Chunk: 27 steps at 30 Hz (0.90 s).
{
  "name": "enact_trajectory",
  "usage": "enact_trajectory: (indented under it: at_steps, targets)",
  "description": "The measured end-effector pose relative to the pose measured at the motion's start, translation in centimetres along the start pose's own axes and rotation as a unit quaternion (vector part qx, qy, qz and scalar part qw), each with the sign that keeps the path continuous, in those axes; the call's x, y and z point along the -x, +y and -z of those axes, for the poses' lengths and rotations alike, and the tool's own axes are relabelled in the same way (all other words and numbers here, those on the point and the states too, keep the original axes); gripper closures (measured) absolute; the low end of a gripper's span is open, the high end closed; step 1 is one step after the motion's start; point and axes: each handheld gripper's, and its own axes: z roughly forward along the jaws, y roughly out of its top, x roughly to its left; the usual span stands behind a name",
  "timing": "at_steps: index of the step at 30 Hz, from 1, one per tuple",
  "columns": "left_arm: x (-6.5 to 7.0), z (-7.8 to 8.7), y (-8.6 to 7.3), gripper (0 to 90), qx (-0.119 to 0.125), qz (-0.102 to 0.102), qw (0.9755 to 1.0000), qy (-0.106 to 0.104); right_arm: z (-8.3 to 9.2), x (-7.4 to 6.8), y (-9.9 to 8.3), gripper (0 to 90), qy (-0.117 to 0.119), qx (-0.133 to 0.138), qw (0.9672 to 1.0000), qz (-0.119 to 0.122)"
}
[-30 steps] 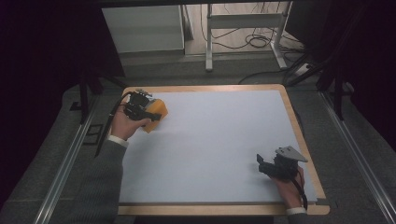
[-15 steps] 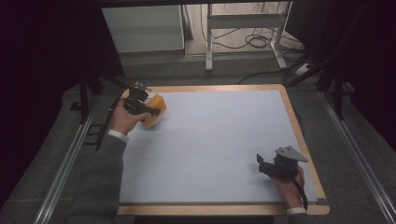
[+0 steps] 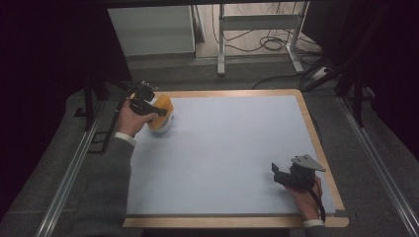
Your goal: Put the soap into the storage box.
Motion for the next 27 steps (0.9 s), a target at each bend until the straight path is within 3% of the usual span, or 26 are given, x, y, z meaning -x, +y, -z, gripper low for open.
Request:
enact_trajectory:
  at_steps: [13, 19, 27]
  targets:
    - [-1.7, -2.3, 0.5, 61.1, -0.011, 0.039, 0.9992, 0.005, 0.0, 0.0, 0.0, 9.6, 0.001, 0.0, 1.0, -0.001]
    - [-2.5, -3.2, 0.7, 61.1, -0.011, 0.067, 0.9976, 0.013, 0.0, 0.0, 0.0, 9.6, 0.001, 0.0, 1.0, -0.002]
    - [-3.8, -4.6, 0.8, 61.1, -0.018, 0.089, 0.9956, 0.024, 0.0, 0.1, 0.0, 9.6, 0.002, 0.0, 1.0, -0.003]
